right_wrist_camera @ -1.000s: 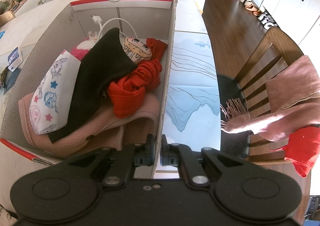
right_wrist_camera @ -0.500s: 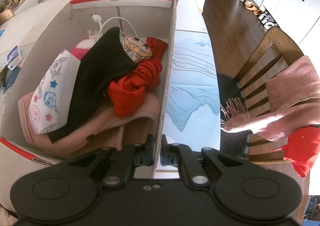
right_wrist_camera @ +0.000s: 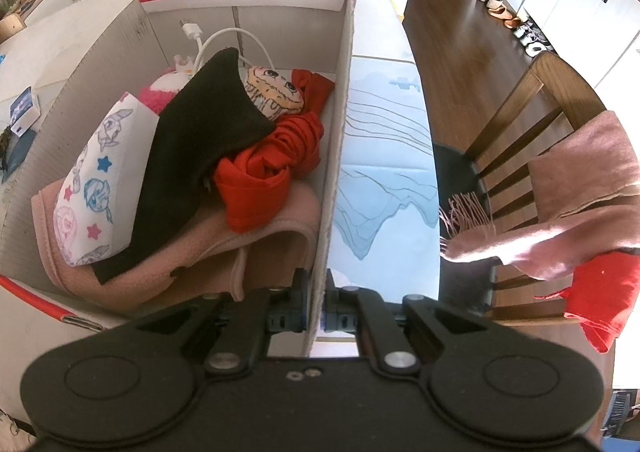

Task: Organize objects
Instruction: 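Move the left gripper to the braided brown cord on the table, then close the left gripper on the braided brown cord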

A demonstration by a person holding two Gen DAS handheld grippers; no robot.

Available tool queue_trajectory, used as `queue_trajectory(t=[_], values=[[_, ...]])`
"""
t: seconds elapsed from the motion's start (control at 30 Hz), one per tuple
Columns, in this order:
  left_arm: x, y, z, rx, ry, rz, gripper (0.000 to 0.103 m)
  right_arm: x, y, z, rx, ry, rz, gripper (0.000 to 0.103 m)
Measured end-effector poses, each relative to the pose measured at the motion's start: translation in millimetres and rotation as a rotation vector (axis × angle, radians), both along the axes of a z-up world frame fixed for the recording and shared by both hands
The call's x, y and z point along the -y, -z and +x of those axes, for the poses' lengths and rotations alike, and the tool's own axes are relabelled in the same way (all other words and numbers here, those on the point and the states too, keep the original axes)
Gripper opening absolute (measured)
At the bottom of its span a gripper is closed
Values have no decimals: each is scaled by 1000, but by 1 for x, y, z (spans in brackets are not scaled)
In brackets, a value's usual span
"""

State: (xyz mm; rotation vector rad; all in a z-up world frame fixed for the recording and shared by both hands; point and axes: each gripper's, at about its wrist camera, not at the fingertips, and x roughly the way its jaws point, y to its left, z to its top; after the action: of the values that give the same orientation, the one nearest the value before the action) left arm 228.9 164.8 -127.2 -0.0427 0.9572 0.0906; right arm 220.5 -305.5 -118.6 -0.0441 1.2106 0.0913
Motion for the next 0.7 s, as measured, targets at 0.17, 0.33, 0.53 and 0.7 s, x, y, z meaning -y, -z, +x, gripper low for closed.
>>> queue_trajectory(t=[0.17, 0.33, 0.53, 0.7], values=[[-6, 8, 3, 4, -20, 25, 84, 0, 0, 0, -5, 1, -1, 5], [-6, 9, 3, 31, -17, 60, 80, 0, 1, 0, -8, 4, -2, 5], [-2, 12, 5, 25, 21, 69, 54, 0, 2, 0, -9, 5, -3, 5], [-4, 17, 9, -4, 10, 67, 41, 0, 2, -1, -10, 5, -3, 5]])
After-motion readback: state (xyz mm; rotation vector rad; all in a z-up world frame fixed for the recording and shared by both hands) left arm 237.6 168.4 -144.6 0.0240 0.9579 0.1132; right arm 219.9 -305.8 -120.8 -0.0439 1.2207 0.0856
